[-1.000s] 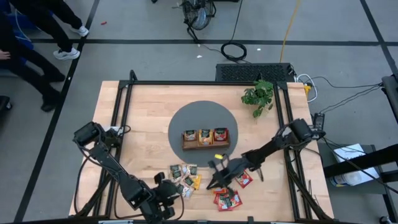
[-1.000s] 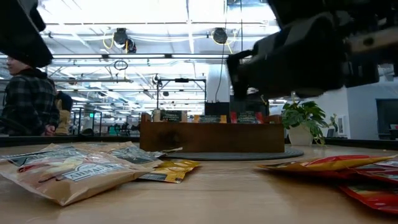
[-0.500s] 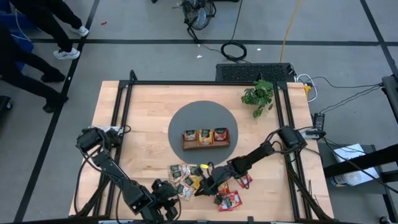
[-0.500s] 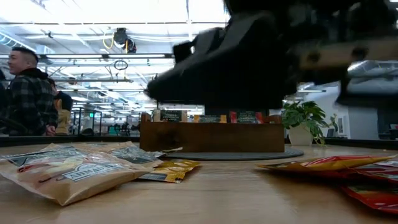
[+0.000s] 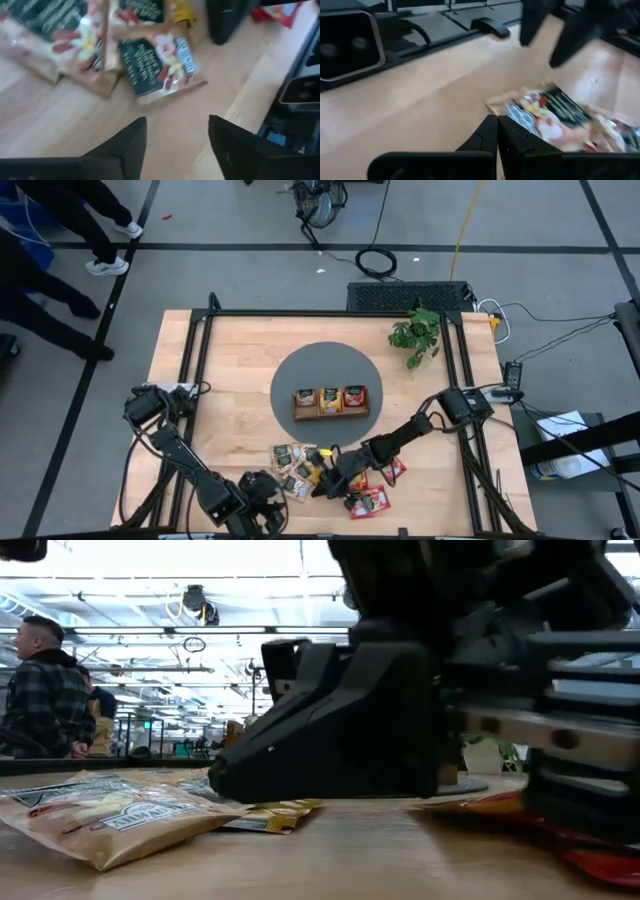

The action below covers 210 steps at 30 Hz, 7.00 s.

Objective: Pick & Place Tea
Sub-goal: Put the brown tea bag into the left slot of the wooden organizer

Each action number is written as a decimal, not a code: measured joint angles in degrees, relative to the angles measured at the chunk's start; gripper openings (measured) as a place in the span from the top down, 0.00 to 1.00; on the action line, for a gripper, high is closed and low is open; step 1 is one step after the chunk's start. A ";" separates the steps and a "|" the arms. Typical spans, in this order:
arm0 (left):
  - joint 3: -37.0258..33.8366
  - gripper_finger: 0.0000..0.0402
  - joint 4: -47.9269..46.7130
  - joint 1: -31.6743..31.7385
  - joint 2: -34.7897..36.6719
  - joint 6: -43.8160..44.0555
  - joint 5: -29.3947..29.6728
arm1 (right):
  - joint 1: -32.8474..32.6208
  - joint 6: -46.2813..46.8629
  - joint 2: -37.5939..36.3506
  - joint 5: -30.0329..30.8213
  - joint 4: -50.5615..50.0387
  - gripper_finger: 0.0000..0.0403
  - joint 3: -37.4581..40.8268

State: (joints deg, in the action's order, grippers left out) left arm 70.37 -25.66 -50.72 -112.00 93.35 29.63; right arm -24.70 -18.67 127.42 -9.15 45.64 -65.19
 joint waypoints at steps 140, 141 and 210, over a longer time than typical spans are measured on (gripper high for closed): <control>26.47 1.00 -18.51 19.35 -2.30 -54.33 3.47 | 3.73 18.02 -32.29 13.38 0.40 0.65 23.30; 26.47 1.00 -18.58 19.55 -2.30 -54.33 3.47 | 3.73 18.02 -31.72 13.33 0.46 0.67 23.07; 1.95 0.58 -9.75 -4.81 -0.11 -25.27 39.40 | 21.87 18.71 -10.12 8.83 37.13 1.00 14.82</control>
State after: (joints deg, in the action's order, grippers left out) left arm 72.31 -35.41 -55.53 -112.12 68.08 69.04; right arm -2.83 0.04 117.29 -0.32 82.77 -50.37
